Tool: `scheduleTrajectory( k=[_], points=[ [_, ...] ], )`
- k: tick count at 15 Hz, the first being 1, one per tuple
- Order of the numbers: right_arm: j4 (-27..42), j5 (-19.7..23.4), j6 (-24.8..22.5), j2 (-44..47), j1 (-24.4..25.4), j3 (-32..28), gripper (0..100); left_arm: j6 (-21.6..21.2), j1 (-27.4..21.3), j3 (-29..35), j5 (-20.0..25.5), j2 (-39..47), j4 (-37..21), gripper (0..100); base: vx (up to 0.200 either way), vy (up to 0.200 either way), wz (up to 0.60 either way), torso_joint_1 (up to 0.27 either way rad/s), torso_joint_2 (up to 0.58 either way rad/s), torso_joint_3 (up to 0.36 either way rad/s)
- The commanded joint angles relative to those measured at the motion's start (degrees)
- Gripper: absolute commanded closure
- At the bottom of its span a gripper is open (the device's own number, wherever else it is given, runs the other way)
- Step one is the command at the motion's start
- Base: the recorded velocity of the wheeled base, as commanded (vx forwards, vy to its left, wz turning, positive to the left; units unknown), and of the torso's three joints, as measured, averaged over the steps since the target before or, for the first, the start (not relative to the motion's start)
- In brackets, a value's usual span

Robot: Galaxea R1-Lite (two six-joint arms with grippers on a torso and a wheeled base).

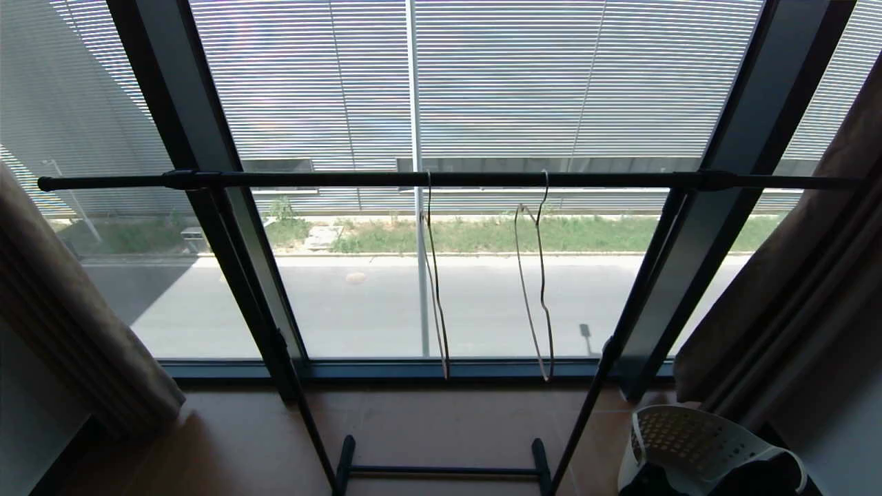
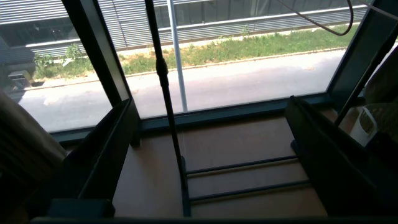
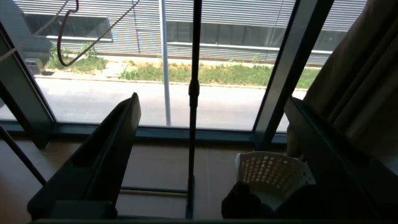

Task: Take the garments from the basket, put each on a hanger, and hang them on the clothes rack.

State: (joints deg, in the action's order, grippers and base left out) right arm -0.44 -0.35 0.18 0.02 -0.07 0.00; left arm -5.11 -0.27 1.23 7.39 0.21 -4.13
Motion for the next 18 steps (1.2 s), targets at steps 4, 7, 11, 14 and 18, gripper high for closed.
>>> scheduleTrajectory(
  k=[4, 7, 11, 14, 18],
  points=[
    [0.09, 0.00, -0.01, -0.02, -0.01, 0.00, 0, 0.01, 0.00, 0.00, 0.00, 0.06, 0.00, 0, 0.000, 0.000, 0.00, 0.000, 0.00, 0.000],
    [0.09, 0.00, -0.01, -0.02, 0.07, 0.00, 0, 0.01, 0.00, 0.00, 0.00, 0.06, 0.00, 0, 0.000, 0.000, 0.00, 0.000, 0.00, 0.000],
    [0.09, 0.00, -0.01, -0.02, -0.01, 0.00, 0, 0.01, 0.00, 0.00, 0.00, 0.06, 0.00, 0, 0.000, 0.000, 0.00, 0.000, 0.00, 0.000],
    [0.18, 0.00, -0.18, -0.02, -0.01, 0.00, 0, 0.01, 0.00, 0.00, 0.00, 0.06, 0.00, 0, 0.000, 0.000, 0.00, 0.000, 0.00, 0.000],
    [-0.09, -0.35, 0.70, -0.02, -0.01, 0.00, 0, -0.96, 0.00, -0.09, 0.26, 0.14, -0.09, 0, 0.000, 0.000, 0.00, 0.000, 0.00, 0.000]
  ],
)
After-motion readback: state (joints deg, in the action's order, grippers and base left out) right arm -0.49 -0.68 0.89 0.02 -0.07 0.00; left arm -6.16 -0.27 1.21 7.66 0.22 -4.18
